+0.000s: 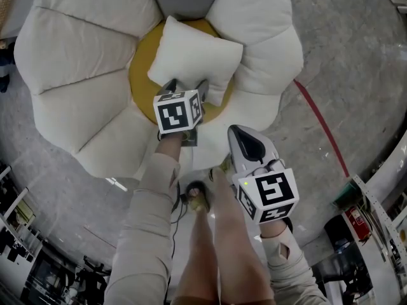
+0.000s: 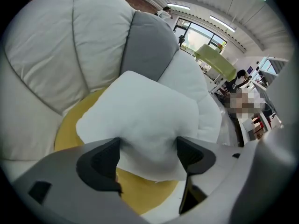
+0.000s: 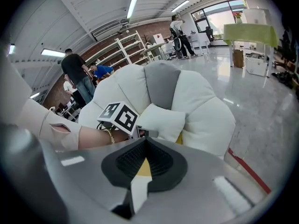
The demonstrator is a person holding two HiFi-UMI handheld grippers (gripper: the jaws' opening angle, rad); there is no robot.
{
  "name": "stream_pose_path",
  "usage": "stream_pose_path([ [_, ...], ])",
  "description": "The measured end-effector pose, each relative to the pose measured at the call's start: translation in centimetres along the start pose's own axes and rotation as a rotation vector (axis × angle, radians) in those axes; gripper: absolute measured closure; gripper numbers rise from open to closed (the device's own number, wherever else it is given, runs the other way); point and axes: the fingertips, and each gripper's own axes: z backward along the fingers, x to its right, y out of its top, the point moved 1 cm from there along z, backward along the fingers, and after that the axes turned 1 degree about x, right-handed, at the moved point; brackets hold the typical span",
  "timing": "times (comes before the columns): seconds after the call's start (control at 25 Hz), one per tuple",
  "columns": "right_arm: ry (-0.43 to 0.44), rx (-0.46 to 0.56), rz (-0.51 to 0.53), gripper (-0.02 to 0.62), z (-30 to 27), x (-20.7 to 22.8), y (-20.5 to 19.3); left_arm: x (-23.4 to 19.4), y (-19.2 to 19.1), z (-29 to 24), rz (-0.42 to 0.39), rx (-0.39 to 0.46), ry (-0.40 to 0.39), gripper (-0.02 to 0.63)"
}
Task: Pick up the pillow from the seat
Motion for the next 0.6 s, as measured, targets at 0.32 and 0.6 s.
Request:
stream_pose_path([
  [0.32, -0.004, -0.006, 0.006, 0.595, -0.3, -0.1, 0.1, -0.1, -0.3, -0.2, 0.003, -0.009, -0.007, 0.237],
  [0.6, -0.003, -0.007, 0.023, 0.595, 0.4, -0.8, 0.0, 0.5, -0.5, 1.2, -0.017, -0.024, 0.010, 0.434],
])
